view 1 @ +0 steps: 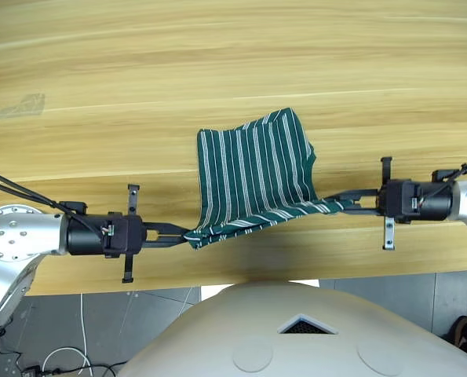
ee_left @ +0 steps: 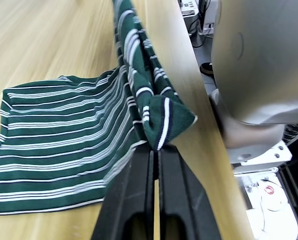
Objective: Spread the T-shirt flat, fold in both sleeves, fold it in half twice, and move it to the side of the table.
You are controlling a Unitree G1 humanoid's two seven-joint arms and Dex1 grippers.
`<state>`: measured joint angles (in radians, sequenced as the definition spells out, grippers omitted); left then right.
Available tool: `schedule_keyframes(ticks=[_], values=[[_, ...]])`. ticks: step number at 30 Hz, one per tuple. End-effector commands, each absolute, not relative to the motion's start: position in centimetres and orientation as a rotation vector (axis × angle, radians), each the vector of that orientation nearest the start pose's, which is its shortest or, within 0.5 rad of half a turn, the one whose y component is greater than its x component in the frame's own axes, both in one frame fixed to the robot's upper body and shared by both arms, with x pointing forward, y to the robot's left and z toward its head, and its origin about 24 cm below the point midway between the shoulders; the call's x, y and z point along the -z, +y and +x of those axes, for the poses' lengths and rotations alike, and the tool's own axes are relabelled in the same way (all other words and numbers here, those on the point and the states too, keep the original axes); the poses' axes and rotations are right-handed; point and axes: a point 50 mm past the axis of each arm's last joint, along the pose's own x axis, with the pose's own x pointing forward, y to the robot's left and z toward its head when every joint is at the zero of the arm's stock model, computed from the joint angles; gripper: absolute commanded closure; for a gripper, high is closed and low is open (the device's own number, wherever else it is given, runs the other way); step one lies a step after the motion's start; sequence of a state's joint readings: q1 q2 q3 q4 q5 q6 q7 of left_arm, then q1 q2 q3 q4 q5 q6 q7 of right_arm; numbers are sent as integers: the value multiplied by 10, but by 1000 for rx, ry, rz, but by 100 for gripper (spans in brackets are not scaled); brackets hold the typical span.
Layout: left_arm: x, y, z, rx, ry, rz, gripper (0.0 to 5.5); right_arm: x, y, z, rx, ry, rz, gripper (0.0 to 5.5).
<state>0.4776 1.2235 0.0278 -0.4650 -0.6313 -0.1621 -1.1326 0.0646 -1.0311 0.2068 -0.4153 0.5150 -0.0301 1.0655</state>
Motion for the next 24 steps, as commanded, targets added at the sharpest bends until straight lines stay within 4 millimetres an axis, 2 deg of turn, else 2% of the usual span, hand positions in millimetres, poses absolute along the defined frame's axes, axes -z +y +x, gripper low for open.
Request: schedule_keyframes(ticks=[1, 4, 7, 9, 23, 24], values=[[-117, 226, 172, 1405, 249, 507, 549, -119, -182, 219, -1421, 102, -554, 550], [-102, 224, 202, 1333, 232, 599, 549, -113, -172, 247, -1395, 74, -554, 550], [-90, 224, 228, 1247, 204, 610, 549, -101, -169, 274, -1337, 66, -567, 550], [-83, 228, 239, 1204, 210, 622, 549, -94, -169, 285, -1316, 73, -568, 550], [-71, 229, 260, 1113, 146, 554, 549, -68, -154, 324, -1203, 62, -507, 550], [-70, 230, 261, 1103, 150, 553, 550, -67, -154, 325, -1193, 62, -504, 524]])
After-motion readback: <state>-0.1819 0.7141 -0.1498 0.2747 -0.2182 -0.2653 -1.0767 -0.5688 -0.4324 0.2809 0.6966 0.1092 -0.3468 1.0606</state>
